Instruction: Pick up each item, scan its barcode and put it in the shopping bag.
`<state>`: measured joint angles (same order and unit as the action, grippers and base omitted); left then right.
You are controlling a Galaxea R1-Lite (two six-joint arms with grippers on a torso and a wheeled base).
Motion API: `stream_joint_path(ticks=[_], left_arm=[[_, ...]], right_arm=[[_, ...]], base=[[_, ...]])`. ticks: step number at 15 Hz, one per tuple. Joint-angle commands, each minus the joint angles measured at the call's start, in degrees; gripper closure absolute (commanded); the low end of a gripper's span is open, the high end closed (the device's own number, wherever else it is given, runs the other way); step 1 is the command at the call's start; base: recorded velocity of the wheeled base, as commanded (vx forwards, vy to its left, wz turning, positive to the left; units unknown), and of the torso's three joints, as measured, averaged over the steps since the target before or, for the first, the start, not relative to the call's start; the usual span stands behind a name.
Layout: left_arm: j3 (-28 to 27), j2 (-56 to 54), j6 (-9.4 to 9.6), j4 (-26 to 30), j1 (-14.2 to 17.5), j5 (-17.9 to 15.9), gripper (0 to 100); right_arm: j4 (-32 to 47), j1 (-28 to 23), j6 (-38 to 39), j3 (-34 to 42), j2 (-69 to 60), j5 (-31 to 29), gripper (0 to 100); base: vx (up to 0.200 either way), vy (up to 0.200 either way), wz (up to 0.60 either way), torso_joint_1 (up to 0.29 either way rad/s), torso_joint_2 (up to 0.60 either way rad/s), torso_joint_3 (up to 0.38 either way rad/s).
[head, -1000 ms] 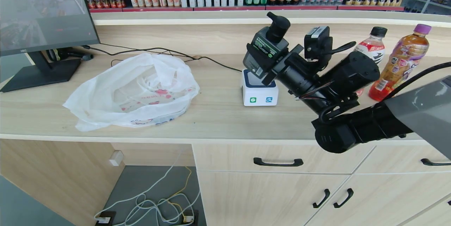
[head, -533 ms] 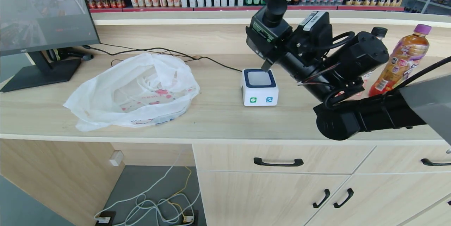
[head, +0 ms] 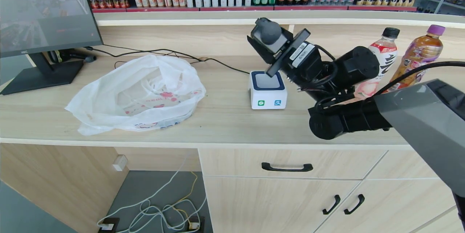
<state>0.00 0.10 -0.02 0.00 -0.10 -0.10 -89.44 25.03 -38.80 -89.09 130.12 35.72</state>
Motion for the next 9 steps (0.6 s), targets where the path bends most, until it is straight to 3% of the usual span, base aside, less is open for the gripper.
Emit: stream_joint_path(ticks=[1, 3, 9], left_arm=[[0.0, -0.01, -0.06, 0.0, 0.01, 0.01, 0], [0.0, -0.01, -0.06, 0.0, 0.01, 0.01, 0], [0.0, -0.01, -0.06, 0.0, 0.01, 0.01, 0]], right_arm=[[-0.29, -0.59, -1.54, -0.12, 2.86, 4.01, 100], [-0.29, -0.59, -4.44, 1.2, 3.65, 9.37, 100], [-0.21, -3.32, -6.02, 3.57, 3.56, 10.51, 100]], base=[[0.0, 0.0, 0.0, 0.0, 0.0, 0.0], [0.0, 0.0, 0.0, 0.0, 0.0, 0.0], [0.0, 0.0, 0.0, 0.0, 0.0, 0.0]])
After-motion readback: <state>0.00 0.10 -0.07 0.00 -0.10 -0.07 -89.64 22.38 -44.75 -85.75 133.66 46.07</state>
